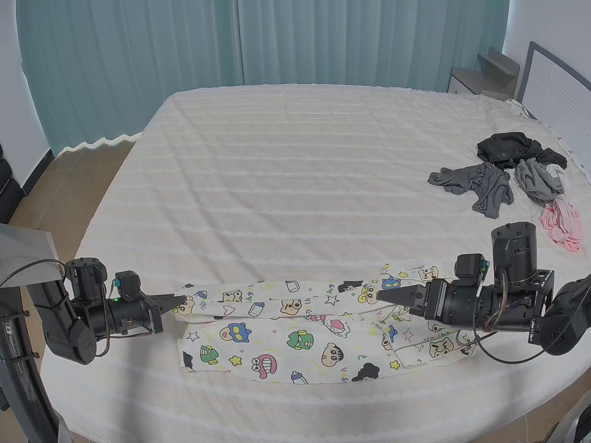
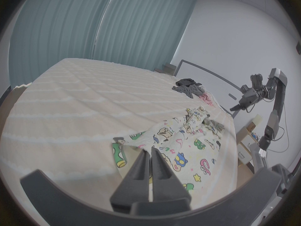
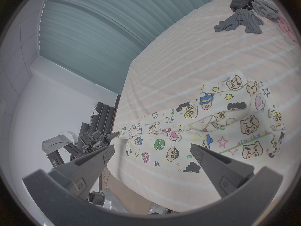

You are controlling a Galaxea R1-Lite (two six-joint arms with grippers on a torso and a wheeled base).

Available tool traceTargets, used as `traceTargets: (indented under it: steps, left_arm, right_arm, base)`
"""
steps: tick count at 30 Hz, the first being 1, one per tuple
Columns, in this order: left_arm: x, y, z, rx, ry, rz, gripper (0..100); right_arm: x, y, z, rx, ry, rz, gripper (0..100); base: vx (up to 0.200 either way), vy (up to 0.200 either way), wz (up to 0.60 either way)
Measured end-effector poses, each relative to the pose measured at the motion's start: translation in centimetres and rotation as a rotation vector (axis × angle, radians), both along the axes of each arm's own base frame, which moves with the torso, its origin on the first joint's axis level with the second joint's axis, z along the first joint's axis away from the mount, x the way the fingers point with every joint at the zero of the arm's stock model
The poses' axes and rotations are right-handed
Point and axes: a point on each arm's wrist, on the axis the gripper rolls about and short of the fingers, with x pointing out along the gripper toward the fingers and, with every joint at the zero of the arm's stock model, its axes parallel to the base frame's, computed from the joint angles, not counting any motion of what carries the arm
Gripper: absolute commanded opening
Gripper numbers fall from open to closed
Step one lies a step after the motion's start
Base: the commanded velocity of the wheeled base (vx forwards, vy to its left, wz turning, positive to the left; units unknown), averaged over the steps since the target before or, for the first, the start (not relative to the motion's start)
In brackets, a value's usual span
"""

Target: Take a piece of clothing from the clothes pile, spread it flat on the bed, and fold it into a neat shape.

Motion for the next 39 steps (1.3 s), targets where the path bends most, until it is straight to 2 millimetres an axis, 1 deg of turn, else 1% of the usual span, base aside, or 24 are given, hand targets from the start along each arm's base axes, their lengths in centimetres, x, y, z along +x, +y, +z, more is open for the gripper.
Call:
traceTargets:
  steps: [9, 13, 18, 19, 24, 31, 34, 39]
  left_arm:
    - [-1.8, -0.1, -1.7, 0.056, 0.034, -0.047, 0]
    - [-2.1, -0.1, -2.9, 0.083, 0.057, -0.058, 0]
    - [-2.2, -0.1, -4.2, 0.089, 0.096, -0.063, 0]
    - [-2.2, -0.1, -4.4, 0.088, 0.101, -0.063, 100]
    - [-2.1, -0.1, -4.9, 0.081, 0.12, -0.051, 100]
    - [-2.1, -0.1, -5.1, 0.056, 0.149, -0.025, 100]
    - [-2.1, 0.1, -4.8, 0.022, 0.158, 0.006, 100]
    - [-2.3, 0.4, -3.6, -0.059, 0.164, 0.064, 100]
  right_arm:
    - [-0.3, -2.0, -0.7, 0.0, 0.039, -0.029, 100]
    - [-0.5, -2.6, -1.0, 0.001, 0.057, -0.035, 100]
    - [-0.2, -3.8, -1.3, -0.007, 0.065, -0.074, 100]
    - [-0.1, -4.0, -1.4, -0.008, 0.065, -0.084, 100]
    - [0.7, -5.4, -1.6, -0.019, 0.066, -0.136, 100]
    - [1.6, -6.9, -2.0, -0.048, 0.058, -0.185, 100]
    - [2.2, -7.7, -2.1, -0.063, 0.044, -0.211, 100]
    - [3.6, -9.0, -2.3, -0.084, 0.034, -0.251, 100]
  base:
    - [0.0, 0.0, 0.0]
    - [0.0, 0.0, 0.0]
    - [0.0, 0.0, 0.0]
    - [0.0, 0.0, 0.0]
    - [0.0, 0.0, 0.0]
    - [0.0, 0.0, 0.0]
    - [0.0, 0.0, 0.0]
    - [0.0, 0.0, 0.0]
